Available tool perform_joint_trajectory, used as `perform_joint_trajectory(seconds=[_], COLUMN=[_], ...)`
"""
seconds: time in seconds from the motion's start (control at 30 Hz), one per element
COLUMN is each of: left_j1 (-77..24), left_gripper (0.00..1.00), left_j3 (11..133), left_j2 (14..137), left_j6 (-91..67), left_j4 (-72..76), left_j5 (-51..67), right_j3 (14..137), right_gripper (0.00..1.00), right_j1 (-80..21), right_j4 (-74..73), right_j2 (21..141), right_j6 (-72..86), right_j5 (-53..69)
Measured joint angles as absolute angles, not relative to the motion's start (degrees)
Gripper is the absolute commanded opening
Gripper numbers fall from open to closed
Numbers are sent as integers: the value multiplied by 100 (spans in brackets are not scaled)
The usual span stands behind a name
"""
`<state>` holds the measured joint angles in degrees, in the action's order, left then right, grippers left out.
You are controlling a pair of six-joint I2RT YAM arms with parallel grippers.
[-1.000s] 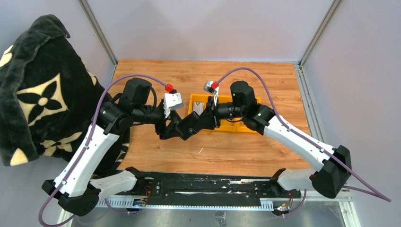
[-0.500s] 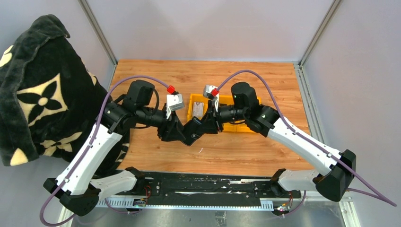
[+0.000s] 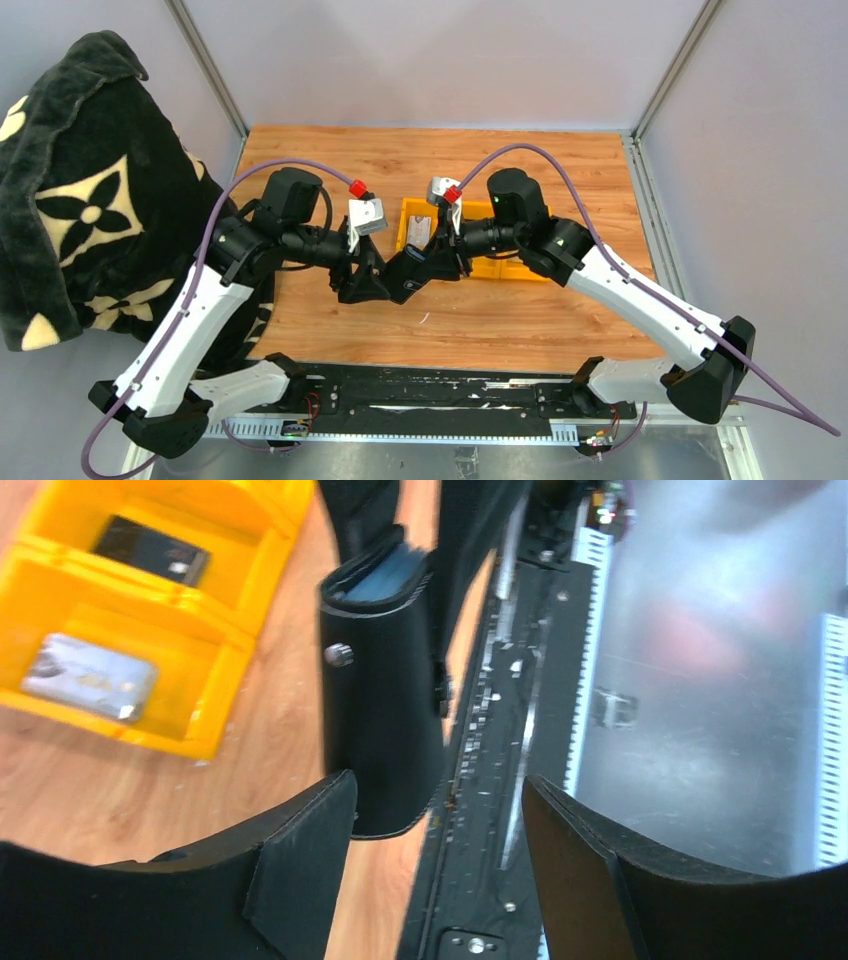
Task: Take the credit cards out of the card holder
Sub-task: Open the card holder at the center of the board.
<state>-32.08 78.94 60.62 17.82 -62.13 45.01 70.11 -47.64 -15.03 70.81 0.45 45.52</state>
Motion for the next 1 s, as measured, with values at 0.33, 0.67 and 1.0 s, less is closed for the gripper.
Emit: perform_joint_trajectory(seconds=[0.33, 0.67, 1.0], left_j1=[-3208, -3208, -3208], left_gripper=[77, 74, 18], left_j3=[8416, 8246, 8261], left_j2=[5798, 6128, 6455], left_j6=[2290, 2213, 2095], left_j4=[-6329, -6908, -7019], left_j5=[3531, 4425, 4790], right_j3=[7183, 7214, 7494], right_gripper=[0, 0, 0], right_j1=[-4890, -4960, -5076], right_j4=[-1455, -1251, -1225], right_j2=[6858, 6849, 6963], right_j6=[-226, -237, -342], right_j5=[4748, 4840, 4751])
